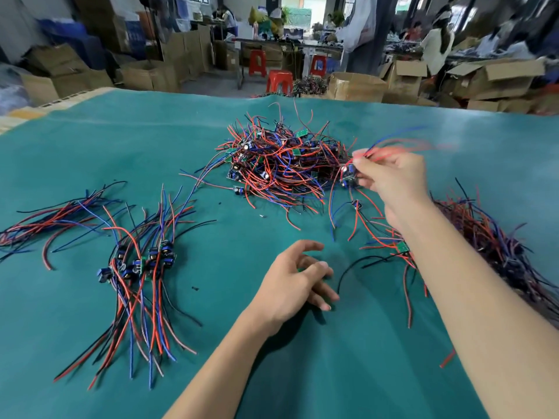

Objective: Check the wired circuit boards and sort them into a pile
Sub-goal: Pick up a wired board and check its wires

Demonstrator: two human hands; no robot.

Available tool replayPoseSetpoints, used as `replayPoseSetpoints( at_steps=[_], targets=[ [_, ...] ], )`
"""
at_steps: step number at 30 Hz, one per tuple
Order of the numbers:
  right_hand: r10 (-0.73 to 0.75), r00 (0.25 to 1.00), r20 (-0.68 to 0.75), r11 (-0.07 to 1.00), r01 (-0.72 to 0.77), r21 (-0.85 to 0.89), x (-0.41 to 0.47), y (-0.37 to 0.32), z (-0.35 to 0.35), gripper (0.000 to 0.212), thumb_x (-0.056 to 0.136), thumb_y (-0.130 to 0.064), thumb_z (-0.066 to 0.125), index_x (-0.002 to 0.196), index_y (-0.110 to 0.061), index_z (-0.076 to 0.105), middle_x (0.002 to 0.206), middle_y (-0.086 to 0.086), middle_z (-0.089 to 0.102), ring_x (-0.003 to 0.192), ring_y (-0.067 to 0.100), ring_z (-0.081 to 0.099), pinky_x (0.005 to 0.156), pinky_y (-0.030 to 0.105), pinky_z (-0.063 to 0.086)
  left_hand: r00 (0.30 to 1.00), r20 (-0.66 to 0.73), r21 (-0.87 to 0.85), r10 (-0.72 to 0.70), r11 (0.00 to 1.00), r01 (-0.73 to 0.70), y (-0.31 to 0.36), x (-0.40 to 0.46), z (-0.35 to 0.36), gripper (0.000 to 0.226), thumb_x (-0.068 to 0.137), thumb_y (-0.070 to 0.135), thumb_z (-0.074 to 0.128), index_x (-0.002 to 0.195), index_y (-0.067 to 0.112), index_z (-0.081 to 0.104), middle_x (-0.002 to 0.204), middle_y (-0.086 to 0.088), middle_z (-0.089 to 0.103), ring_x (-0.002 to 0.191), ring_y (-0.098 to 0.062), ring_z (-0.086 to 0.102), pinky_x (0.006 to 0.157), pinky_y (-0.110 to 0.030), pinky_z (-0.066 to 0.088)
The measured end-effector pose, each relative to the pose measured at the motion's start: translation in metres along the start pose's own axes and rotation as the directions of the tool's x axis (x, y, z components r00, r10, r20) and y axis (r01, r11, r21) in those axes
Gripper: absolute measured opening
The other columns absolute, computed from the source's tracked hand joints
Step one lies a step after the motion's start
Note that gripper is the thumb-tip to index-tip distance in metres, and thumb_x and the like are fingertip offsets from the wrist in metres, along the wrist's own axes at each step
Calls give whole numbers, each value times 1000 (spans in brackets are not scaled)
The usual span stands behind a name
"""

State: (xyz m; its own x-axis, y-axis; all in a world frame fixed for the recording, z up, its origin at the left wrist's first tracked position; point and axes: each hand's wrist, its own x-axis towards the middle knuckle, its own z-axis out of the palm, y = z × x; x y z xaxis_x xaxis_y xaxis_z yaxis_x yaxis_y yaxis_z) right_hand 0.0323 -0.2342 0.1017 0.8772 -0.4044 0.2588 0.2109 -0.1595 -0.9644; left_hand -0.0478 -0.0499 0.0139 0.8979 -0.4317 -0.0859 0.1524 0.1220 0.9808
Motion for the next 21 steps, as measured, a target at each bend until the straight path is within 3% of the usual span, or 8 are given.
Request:
replayPoseSetpoints(
  at_steps=[4, 8, 12, 17, 21],
  targets=[
    [47, 996, 71, 997, -43, -61, -2, 10, 11, 24, 89, -1, 72, 82, -23, 74, 76, -7, 71, 73, 7, 65, 73, 31, 57, 1000, -21, -39, 12, 999, -12, 0, 1, 0, 35, 99, 1, 51, 132, 10, 44, 114, -31, 55, 67, -35, 69, 47, -29, 52],
    [-79, 996, 33, 965, 85, -248, 11, 6, 22, 29, 78, 5, 76, 96, -17, 76, 87, 6, 73, 78, 18, 68, 82, 45, 60, 1000, -12, -61, 13, 998, -14, 2, 0, -1, 39, 99, 0, 50, 135, 11, 42, 119, -33, 52, 68, -35, 69, 48, -30, 53],
    [-121, 993, -10, 929, 110, -355, 31, -17, 27, 43, 66, -8, 90, 97, -26, 67, 94, 3, 73, 80, 23, 72, 83, 45, 61, 1000, -10, -75, 4, 997, -5, 3, -1, -1, 41, 99, -1, 50, 137, 12, 39, 120, -32, 52, 67, -35, 68, 49, -29, 52],
    [-76, 993, -91, 988, 63, -140, 44, -56, 22, 45, 66, -4, 92, 105, -7, 69, 104, 16, 72, 68, 22, 70, 75, 41, 64, 1000, -20, -83, 5, 997, -7, 2, -1, -3, 41, 99, 1, 51, 137, 13, 39, 119, -29, 53, 67, -33, 70, 50, -29, 53],
    [-34, 997, 73, 998, 29, 56, 2, -68, 5, 26, 76, 2, 82, 98, -4, 70, 88, 11, 74, 69, 18, 70, 68, 27, 59, 999, -47, -169, 3, 985, -11, 2, 0, -4, 32, 101, 5, 50, 132, 13, 45, 106, -24, 59, 66, -30, 69, 51, -30, 54]
  ],
)
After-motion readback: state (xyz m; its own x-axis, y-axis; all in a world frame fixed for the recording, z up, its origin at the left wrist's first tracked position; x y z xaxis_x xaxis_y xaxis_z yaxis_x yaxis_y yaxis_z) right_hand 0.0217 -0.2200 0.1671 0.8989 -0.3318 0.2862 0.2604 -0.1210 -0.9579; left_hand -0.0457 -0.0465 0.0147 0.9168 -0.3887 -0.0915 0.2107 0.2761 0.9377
